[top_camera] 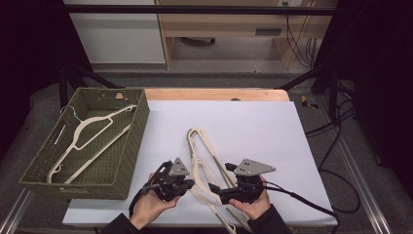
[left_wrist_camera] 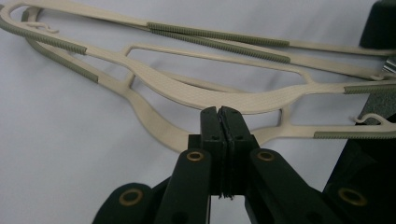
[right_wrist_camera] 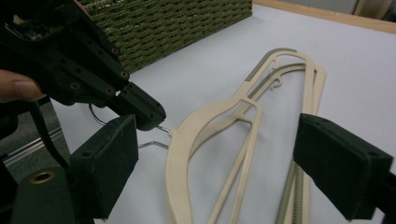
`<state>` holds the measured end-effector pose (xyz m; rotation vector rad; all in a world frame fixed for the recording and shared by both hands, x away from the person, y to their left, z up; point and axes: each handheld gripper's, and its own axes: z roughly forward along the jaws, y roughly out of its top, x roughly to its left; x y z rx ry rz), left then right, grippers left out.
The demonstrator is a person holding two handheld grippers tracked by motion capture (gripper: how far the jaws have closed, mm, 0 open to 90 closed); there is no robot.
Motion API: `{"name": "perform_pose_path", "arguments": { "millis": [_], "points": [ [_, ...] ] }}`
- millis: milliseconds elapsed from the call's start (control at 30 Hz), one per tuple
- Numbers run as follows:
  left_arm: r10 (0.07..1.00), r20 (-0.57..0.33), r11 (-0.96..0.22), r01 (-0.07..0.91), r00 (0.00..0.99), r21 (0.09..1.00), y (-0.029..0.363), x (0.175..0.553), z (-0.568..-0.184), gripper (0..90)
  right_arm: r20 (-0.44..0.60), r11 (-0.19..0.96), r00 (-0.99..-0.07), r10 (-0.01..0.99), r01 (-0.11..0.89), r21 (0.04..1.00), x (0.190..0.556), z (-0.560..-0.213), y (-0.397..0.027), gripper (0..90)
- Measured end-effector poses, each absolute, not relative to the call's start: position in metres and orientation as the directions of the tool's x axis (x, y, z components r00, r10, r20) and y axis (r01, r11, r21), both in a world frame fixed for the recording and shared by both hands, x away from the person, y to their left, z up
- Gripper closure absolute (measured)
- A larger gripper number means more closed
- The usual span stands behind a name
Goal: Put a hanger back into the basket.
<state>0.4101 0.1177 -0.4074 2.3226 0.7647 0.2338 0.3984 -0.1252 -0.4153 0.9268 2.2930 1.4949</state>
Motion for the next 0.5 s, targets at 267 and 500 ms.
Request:
{"name": "perform_pose_path", "arguments": {
  "millis": [267, 500],
  "points": [
    [0.586, -0.031, -0.608, 0.465, 0.809, 0.644, 0.111, 0.412, -0.404, 88.6, 0.117, 0.315, -0.774, 0.623, 0.384, 0.868, 0.398, -0.425, -0.113, 20.0],
    [0.594, -0.042, -0.594, 0.474, 0.803, 0.65, 0.114, 0.412, -0.404, 88.6, 0.08, 0.381, -0.781, 0.619, 0.388, 0.839, 0.397, -0.437, -0.101, 29.6]
  ]
}}
